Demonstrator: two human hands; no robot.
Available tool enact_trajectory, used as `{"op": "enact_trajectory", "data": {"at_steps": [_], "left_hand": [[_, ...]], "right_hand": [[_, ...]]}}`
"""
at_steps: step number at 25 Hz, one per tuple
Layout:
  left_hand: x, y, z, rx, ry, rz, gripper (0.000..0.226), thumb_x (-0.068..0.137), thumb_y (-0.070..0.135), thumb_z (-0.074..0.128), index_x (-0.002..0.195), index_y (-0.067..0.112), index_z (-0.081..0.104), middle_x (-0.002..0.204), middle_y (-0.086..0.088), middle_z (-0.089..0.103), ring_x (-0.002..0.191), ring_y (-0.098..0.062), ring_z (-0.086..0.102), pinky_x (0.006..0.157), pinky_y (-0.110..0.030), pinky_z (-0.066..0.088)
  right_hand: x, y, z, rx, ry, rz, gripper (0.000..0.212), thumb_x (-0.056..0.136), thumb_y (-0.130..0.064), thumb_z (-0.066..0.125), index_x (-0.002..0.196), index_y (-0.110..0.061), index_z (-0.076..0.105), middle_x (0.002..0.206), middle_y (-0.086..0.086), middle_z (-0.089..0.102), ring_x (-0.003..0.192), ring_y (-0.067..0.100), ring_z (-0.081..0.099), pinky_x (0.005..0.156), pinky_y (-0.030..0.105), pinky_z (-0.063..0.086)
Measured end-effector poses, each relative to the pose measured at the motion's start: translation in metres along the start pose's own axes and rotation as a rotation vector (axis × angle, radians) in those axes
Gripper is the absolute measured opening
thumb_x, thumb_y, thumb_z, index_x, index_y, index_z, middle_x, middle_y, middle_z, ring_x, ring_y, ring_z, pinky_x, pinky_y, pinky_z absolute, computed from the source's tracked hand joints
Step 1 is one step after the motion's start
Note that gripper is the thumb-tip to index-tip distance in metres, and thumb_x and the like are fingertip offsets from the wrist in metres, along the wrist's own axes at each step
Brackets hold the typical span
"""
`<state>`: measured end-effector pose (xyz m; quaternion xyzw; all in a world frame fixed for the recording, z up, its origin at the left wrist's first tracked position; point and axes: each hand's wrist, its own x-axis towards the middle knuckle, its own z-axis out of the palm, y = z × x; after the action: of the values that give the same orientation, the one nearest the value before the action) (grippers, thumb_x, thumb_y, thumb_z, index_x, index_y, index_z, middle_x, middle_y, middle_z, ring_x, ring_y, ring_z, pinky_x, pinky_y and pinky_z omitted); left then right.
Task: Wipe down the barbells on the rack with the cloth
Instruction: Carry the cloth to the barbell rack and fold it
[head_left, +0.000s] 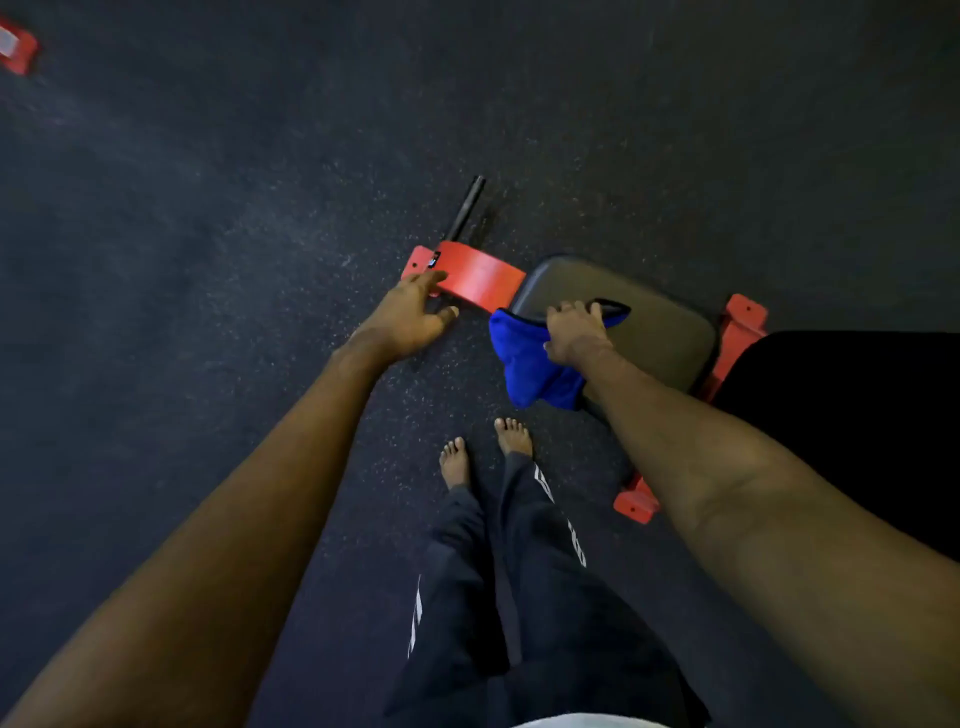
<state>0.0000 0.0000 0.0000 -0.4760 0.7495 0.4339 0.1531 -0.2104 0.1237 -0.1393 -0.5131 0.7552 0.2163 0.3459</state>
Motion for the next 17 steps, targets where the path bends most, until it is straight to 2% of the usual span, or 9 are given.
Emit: {"op": "enact_trajectory", "data": {"at_steps": [2, 4, 6, 8, 11, 12, 14, 15, 17], "left_hand": [[-0.001, -0.007, -0.006, 0.012, 0.006, -0.019, 0.063, 0.1, 0.027, 0.059, 0.156, 0.011, 0.034, 0.158, -0.016, 0.037, 0.143, -0.028, 0.04, 0.115, -0.032, 0.03], [-0.004, -0.016, -0.011, 0.014, 0.0, -0.057, 0.063, 0.1, 0.03, 0.058, 0.156, 0.015, 0.033, 0.158, -0.015, 0.036, 0.143, -0.029, 0.039, 0.117, -0.038, 0.031], [-0.009, -0.02, -0.018, 0.0, -0.001, -0.09, 0.063, 0.1, 0.032, 0.058, 0.156, 0.018, 0.033, 0.156, -0.015, 0.037, 0.142, -0.029, 0.04, 0.117, -0.042, 0.033], [-0.018, -0.018, -0.027, -0.012, 0.022, -0.096, 0.063, 0.1, 0.031, 0.058, 0.155, 0.016, 0.034, 0.157, -0.014, 0.037, 0.142, -0.029, 0.04, 0.116, -0.042, 0.034], [-0.036, -0.009, -0.048, -0.042, 0.098, -0.099, 0.061, 0.099, 0.031, 0.059, 0.154, 0.014, 0.037, 0.157, -0.014, 0.038, 0.142, -0.029, 0.041, 0.114, -0.037, 0.034], [-0.044, -0.005, -0.057, -0.048, 0.126, -0.099, 0.061, 0.099, 0.031, 0.06, 0.154, 0.014, 0.037, 0.156, -0.015, 0.038, 0.142, -0.028, 0.041, 0.114, -0.037, 0.034], [-0.062, 0.0, -0.077, -0.063, 0.182, -0.097, 0.061, 0.1, 0.031, 0.059, 0.154, 0.014, 0.038, 0.157, -0.014, 0.038, 0.142, -0.028, 0.041, 0.115, -0.038, 0.034], [-0.071, 0.001, -0.086, -0.074, 0.208, -0.1, 0.06, 0.1, 0.03, 0.059, 0.154, 0.014, 0.038, 0.157, -0.014, 0.038, 0.142, -0.028, 0.04, 0.115, -0.038, 0.034], [-0.087, 0.001, -0.101, -0.089, 0.251, -0.103, 0.058, 0.1, 0.029, 0.058, 0.153, 0.014, 0.039, 0.156, -0.015, 0.038, 0.143, -0.028, 0.04, 0.115, -0.037, 0.033]], "right_hand": [[-0.003, -0.003, 0.0, -0.044, -0.026, 0.006, 0.039, 0.102, -0.028, 0.055, 0.137, -0.011, 0.055, 0.144, 0.014, 0.055, 0.138, 0.033, 0.046, 0.118, 0.053, 0.025], [-0.006, -0.009, 0.004, -0.052, -0.013, 0.008, 0.033, 0.105, -0.026, 0.048, 0.132, -0.011, 0.058, 0.139, 0.014, 0.061, 0.135, 0.032, 0.052, 0.119, 0.053, 0.023], [-0.015, -0.015, -0.007, 0.022, -0.027, 0.02, 0.036, 0.109, -0.027, 0.039, 0.136, -0.006, 0.052, 0.14, 0.018, 0.061, 0.135, 0.034, 0.054, 0.12, 0.052, 0.023], [-0.022, -0.024, -0.024, 0.095, -0.031, 0.021, 0.042, 0.113, -0.026, 0.032, 0.141, 0.002, 0.049, 0.145, 0.023, 0.056, 0.138, 0.038, 0.051, 0.117, 0.046, 0.032], [-0.04, -0.046, -0.064, 0.249, -0.054, -0.043, 0.043, 0.114, -0.021, 0.031, 0.141, 0.004, 0.053, 0.147, 0.025, 0.054, 0.137, 0.039, 0.052, 0.112, 0.041, 0.038], [-0.043, -0.06, -0.082, 0.346, -0.082, -0.094, 0.039, 0.113, -0.022, 0.036, 0.134, 0.0, 0.06, 0.14, 0.024, 0.06, 0.131, 0.038, 0.057, 0.11, 0.04, 0.042], [-0.052, -0.083, -0.115, 0.588, -0.089, -0.116, 0.027, 0.107, -0.032, 0.052, 0.095, -0.014, 0.068, 0.103, 0.015, 0.07, 0.101, 0.03, 0.064, 0.097, 0.034, 0.049], [-0.059, -0.088, -0.128, 0.67, -0.068, -0.087, 0.037, 0.105, -0.039, 0.055, 0.076, -0.016, 0.058, 0.087, 0.01, 0.064, 0.088, 0.026, 0.058, 0.086, 0.028, 0.045], [-0.075, -0.09, -0.147, 0.771, -0.023, -0.073, 0.049, 0.101, -0.049, 0.06, 0.066, -0.018, 0.046, 0.085, 0.012, 0.056, 0.084, 0.023, 0.052, 0.074, 0.029, 0.038]]}}
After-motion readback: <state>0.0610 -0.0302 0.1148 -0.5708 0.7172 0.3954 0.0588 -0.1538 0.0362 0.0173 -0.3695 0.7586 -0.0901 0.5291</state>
